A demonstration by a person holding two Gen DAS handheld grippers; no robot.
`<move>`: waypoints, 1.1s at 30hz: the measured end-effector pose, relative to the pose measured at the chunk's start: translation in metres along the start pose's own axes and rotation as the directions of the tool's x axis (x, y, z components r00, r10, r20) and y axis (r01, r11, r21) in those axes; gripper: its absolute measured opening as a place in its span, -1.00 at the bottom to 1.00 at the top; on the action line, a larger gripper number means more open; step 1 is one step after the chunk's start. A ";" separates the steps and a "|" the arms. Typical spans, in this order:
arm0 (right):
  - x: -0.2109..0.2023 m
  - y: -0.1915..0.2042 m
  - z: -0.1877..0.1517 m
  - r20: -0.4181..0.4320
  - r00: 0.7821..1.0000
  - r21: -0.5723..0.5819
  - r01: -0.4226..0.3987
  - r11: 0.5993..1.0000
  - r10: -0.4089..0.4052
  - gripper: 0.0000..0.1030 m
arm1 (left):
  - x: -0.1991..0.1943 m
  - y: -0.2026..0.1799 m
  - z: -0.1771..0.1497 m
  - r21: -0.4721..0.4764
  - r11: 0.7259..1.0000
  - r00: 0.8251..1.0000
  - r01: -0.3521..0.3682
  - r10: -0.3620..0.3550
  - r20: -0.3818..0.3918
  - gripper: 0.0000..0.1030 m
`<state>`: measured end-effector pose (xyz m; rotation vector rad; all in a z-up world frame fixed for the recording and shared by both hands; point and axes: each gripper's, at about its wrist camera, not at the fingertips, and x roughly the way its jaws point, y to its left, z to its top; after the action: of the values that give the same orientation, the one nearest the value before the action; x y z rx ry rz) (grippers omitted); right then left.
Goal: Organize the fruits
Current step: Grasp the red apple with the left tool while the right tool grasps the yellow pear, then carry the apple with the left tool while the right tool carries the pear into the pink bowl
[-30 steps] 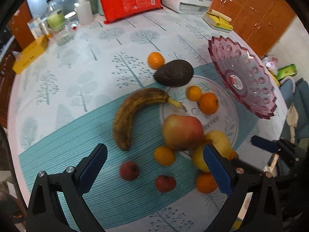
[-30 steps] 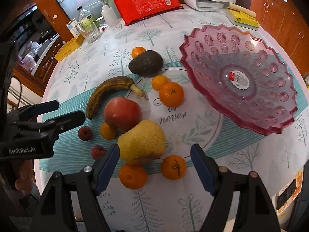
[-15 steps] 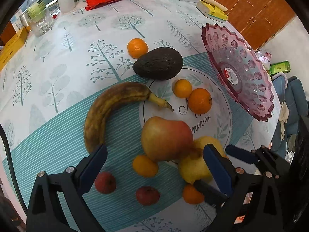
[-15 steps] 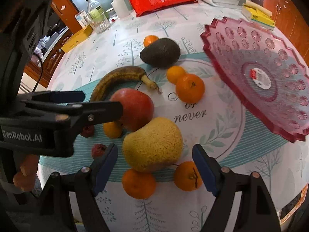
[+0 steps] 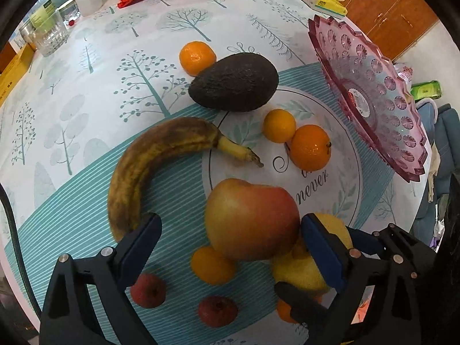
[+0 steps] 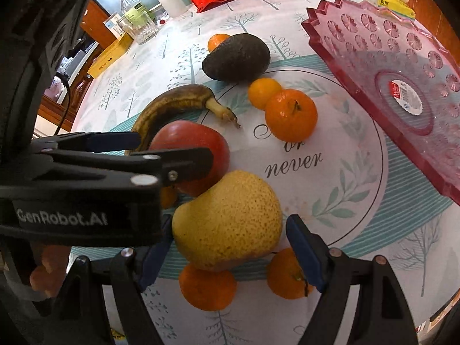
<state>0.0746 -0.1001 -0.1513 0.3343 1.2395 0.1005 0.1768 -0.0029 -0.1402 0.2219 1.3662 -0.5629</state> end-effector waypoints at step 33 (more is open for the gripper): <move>-0.020 0.005 0.001 0.084 0.996 -0.045 0.024 0.999 -0.020 0.42 | -0.025 -0.001 -0.006 -0.012 1.000 0.994 -0.023 0.024 0.102 0.32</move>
<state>0.0696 -0.1011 -0.1314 0.2827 1.1556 0.0951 0.1688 0.0047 -0.1174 0.1977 1.2655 -0.5397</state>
